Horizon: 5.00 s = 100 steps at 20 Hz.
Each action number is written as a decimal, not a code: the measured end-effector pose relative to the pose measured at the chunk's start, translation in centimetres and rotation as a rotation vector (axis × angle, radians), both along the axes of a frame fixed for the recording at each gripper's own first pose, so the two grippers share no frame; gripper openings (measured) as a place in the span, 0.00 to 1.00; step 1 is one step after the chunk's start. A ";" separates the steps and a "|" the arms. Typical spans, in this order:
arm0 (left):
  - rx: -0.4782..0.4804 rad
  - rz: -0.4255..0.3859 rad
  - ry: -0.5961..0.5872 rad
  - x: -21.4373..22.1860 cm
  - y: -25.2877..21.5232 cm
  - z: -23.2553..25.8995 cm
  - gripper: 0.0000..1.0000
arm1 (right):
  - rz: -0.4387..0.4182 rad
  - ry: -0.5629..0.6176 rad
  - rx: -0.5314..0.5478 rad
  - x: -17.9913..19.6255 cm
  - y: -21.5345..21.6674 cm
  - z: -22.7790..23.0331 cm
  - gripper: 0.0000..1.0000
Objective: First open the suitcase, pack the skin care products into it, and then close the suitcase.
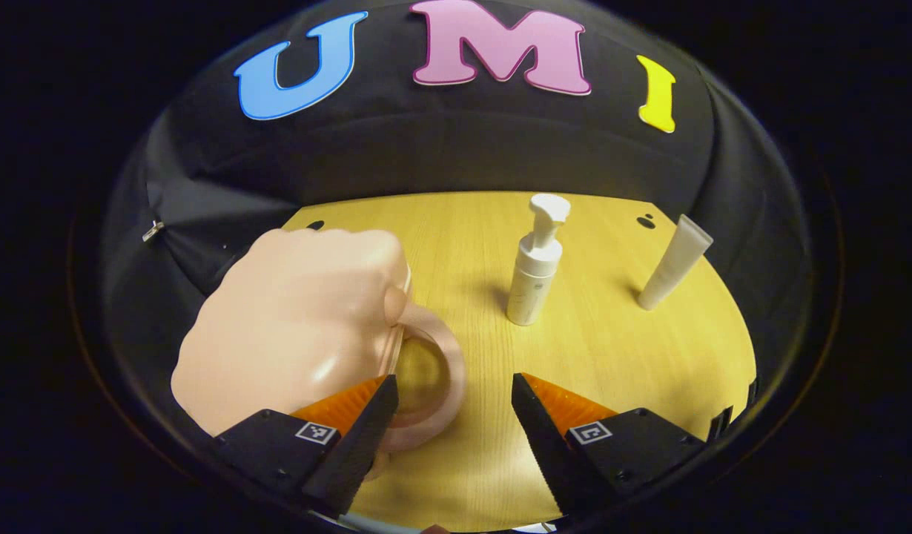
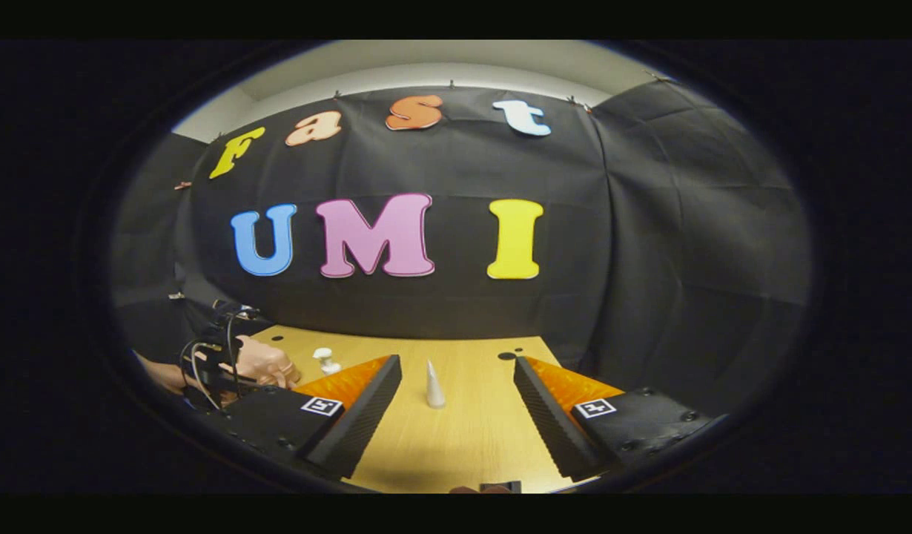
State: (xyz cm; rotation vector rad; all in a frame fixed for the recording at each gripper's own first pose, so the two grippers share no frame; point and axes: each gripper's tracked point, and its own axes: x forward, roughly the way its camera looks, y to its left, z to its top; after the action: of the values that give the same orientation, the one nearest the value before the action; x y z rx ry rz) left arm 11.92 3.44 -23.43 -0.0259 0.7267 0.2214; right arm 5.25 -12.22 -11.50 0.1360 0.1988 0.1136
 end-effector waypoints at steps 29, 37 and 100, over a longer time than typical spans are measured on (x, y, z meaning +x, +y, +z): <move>0.007 -0.161 0.007 -1.9 15.5 20.7 0.11 | 0.061 0.079 0.063 7.8 9.7 -1.6 0.98; 0.197 0.024 -0.020 -1.7 35.1 21.1 0.11 | 0.046 0.111 0.068 7.9 12.9 -1.6 0.98; -0.115 -0.298 -0.003 19.4 -0.4 -1.7 0.60 | 0.149 0.599 -0.001 19.9 13.0 -27.6 0.40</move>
State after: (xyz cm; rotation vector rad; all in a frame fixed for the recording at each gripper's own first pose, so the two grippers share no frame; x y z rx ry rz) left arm 31.33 3.03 -25.12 -0.0268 0.7303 -0.1054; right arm 25.17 0.76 -39.05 0.1516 0.8075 0.2197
